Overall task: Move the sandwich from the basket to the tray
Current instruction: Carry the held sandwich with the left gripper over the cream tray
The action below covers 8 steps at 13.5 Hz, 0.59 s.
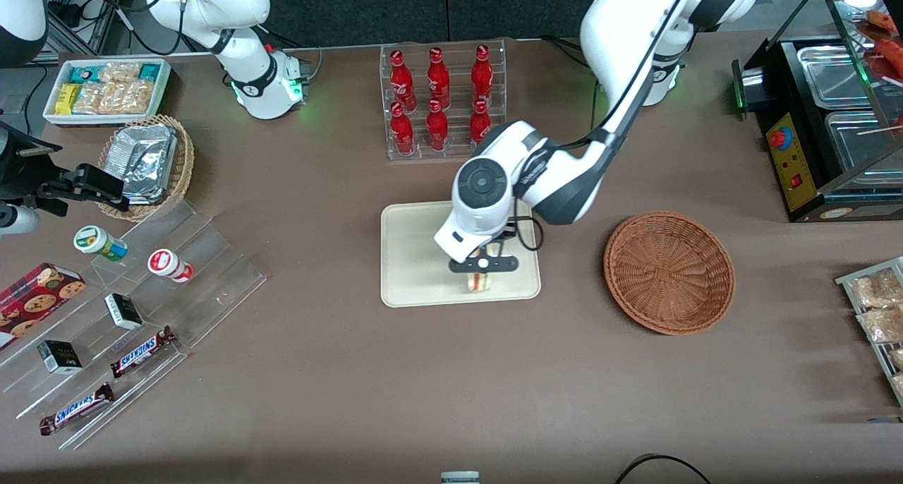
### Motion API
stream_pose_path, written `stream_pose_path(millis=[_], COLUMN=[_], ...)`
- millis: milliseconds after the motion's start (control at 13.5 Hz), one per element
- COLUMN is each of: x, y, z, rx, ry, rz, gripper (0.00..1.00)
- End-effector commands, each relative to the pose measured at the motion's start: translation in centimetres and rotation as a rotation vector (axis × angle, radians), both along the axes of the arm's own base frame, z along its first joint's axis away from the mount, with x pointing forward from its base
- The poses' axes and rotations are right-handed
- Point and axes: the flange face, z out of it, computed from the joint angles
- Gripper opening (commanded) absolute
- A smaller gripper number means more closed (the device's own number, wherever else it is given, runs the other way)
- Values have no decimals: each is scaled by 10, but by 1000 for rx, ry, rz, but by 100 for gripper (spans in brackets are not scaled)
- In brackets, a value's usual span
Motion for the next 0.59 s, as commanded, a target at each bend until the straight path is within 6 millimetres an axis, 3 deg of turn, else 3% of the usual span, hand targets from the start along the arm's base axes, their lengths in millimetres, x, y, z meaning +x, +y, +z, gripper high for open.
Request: stream_pose_path(millis=[0,148,517], x=[-8,-14,-27], y=[-27,-33,-44], z=[-18,-40,-56], rx=[2,23,49], ry=[6,24,35], rz=[-20,9,36], gripper=[0,0,0])
